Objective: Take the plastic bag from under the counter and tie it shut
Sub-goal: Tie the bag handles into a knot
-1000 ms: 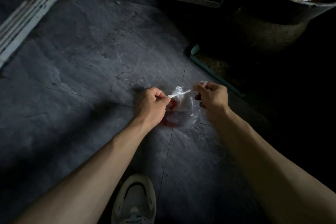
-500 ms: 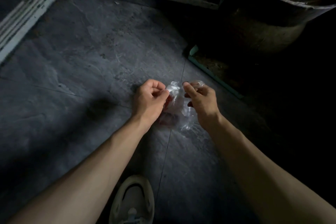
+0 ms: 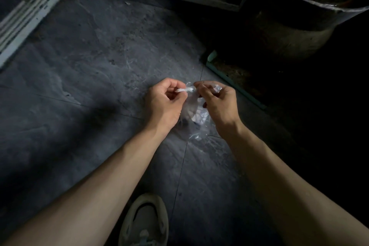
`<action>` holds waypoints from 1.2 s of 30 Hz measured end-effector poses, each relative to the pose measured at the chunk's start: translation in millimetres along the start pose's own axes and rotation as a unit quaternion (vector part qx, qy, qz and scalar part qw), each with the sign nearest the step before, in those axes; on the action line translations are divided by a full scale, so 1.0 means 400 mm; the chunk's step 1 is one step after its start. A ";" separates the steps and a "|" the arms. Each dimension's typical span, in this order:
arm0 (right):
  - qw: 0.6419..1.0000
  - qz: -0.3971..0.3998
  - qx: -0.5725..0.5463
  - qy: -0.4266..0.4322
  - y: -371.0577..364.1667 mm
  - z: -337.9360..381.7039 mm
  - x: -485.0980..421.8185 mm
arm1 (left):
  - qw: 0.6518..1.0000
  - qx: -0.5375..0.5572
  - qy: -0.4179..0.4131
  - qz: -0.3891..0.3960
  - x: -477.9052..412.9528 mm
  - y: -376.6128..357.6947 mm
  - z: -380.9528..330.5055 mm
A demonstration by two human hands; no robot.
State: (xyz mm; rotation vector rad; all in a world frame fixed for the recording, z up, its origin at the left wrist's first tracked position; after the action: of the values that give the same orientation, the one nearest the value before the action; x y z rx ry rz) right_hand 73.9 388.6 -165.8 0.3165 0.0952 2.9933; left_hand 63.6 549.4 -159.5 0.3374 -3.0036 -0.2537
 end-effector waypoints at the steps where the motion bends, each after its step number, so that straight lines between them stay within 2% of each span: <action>1: 1.000 0.006 -0.008 0.006 -0.004 0.007 0.002 | 1.000 0.013 -0.009 0.004 0.000 -0.002 -0.007; 8: 0.997 0.033 -0.046 0.050 -0.016 0.061 0.015 | 0.999 0.042 -0.018 0.018 -0.006 -0.001 -0.017; 13: 1.000 -0.027 0.001 0.008 0.013 0.043 0.006 | 0.998 0.057 0.011 0.028 0.000 -0.008 -0.001; 17: 0.997 -0.074 0.006 -0.034 0.047 0.018 0.009 | 0.987 0.140 0.069 0.020 0.003 -0.005 0.019; 20: 0.994 -0.091 0.012 -0.060 0.063 0.006 0.017 | 0.971 0.213 0.109 -0.004 0.012 -0.003 0.037; 24: 0.988 -0.119 0.017 -0.096 0.076 -0.006 0.022 | 0.943 0.280 0.166 -0.073 0.022 0.004 0.060; 29: 0.991 -0.109 0.012 -0.082 0.074 0.003 0.025 | 0.946 0.276 0.155 -0.077 0.014 0.019 0.049; 36: 0.997 -0.052 -0.028 -0.044 0.054 0.047 0.024 | 0.953 0.263 0.131 -0.072 -0.005 0.041 0.021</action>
State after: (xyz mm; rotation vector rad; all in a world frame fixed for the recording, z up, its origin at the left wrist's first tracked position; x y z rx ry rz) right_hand 65.8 369.6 -143.7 0.4217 0.0174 2.8680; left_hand 61.1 566.9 -164.9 0.5816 -2.7334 0.5497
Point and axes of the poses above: each hand's wrist, its own x-axis away from the middle knuckle, its own y-axis out of the back of the hand, z = x × y, the point moved 6 cm from there along -x, towards the middle knuckle, and after that the axes turned 1 degree about -y, right-handed, at the moved point
